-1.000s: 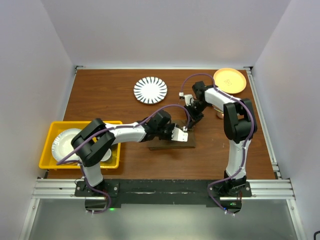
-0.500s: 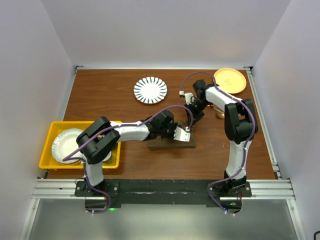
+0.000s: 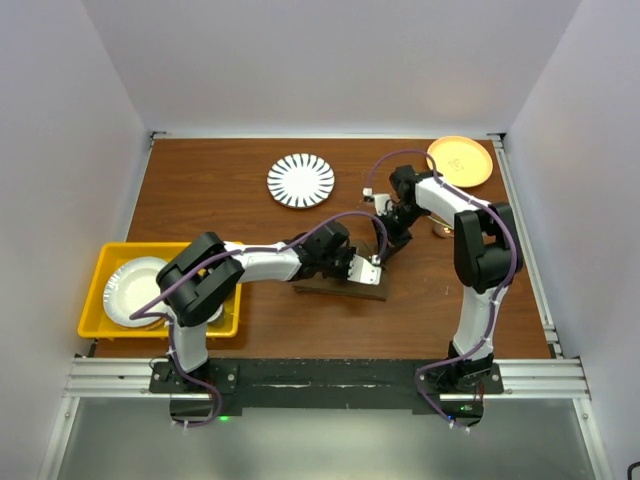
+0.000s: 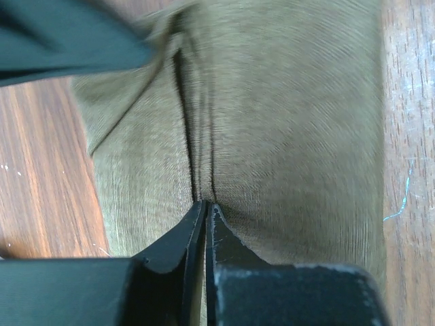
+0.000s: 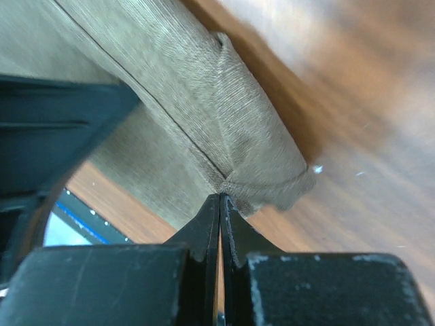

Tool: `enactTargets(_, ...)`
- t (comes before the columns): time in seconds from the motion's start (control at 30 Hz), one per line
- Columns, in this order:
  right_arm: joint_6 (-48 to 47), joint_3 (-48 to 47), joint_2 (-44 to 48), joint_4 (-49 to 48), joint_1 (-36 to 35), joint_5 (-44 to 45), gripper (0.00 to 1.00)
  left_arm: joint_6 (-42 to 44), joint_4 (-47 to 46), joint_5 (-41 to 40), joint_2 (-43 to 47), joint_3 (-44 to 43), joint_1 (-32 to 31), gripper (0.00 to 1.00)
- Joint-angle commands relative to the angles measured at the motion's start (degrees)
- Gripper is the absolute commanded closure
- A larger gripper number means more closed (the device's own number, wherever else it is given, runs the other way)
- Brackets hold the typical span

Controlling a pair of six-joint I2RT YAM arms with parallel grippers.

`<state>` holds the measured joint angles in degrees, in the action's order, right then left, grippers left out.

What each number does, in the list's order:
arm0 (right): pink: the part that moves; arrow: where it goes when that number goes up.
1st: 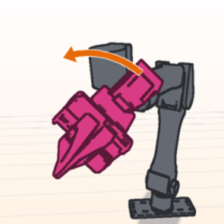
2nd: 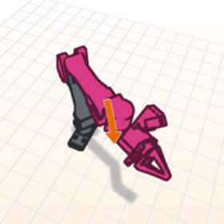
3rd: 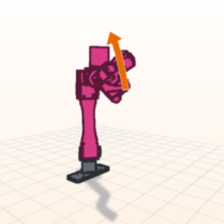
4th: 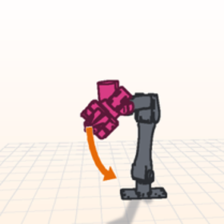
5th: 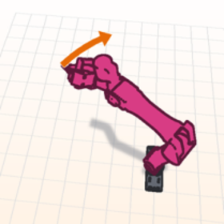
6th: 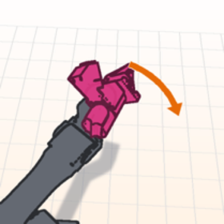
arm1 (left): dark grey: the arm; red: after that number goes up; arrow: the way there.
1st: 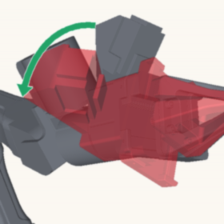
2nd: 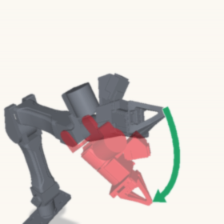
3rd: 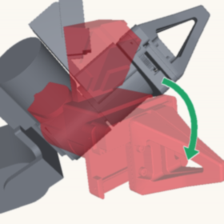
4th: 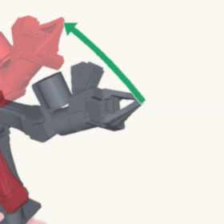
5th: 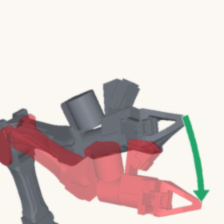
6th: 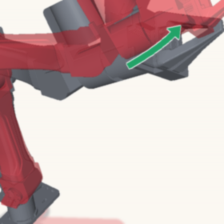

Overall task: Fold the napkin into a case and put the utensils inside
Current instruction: Fold the lower triangle-folded napkin at the center of the board.

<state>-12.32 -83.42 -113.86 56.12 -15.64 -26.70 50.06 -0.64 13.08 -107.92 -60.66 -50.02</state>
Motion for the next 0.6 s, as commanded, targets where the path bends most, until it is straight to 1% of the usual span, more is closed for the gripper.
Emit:
enactTargets(0.0,2.7,3.3,-0.9,-0.3,0.0,1.2,1.00,-0.7,0.6,0.8,-1.0,-1.3,-0.3,0.93)
enactTargets(0.07,3.1,3.7,-1.9,-1.2,0.1,1.2,0.99,-0.9,0.5,0.7,-1.1,-1.3,-0.3,0.94)
enactTargets(0.1,3.8,3.6,-2.3,-1.3,0.3,0.9,0.97,-1.1,0.5,0.7,-1.1,-1.3,-0.3,0.94)
enactTargets(0.23,3.4,2.6,-0.4,0.0,0.6,0.8,0.83,-1.6,0.6,1.0,-0.7,-0.9,-0.3,0.94)
enactTargets(0.27,3.0,2.4,0.6,0.4,1.0,1.1,0.77,-1.6,0.6,1.0,-0.6,-0.9,-0.3,0.94)
enactTargets(0.3,2.7,2.4,2.7,0.6,1.0,1.6,0.68,-1.7,0.6,1.1,-0.5,-0.7,-0.3,0.94)
enactTargets(0.33,2.5,2.8,4.2,0.5,1.5,1.6,0.63,-1.8,0.6,1.1,-0.5,-0.6,-0.3,0.94)
enactTargets(0.37,2.6,3.4,5.7,0.0,1.7,1.8,0.51,-1.9,0.6,1.1,-0.5,-0.4,-0.3,0.95)
enactTargets(0.4,2.8,5.0,8.6,-0.6,1.8,2.3,0.47,-2.1,0.5,1.2,-0.5,-0.3,-0.3,0.96)
enactTargets(0.5,4.1,8.0,12.1,-4.8,1.8,2.8,0.45,-2.7,0.6,1.3,-0.7,-0.2,-0.3,0.98)
enactTargets(0.57,5.6,8.6,11.9,-5.9,1.8,2.4,0.45,-3.1,0.6,1.2,-1.0,-0.3,-0.3,1.00)
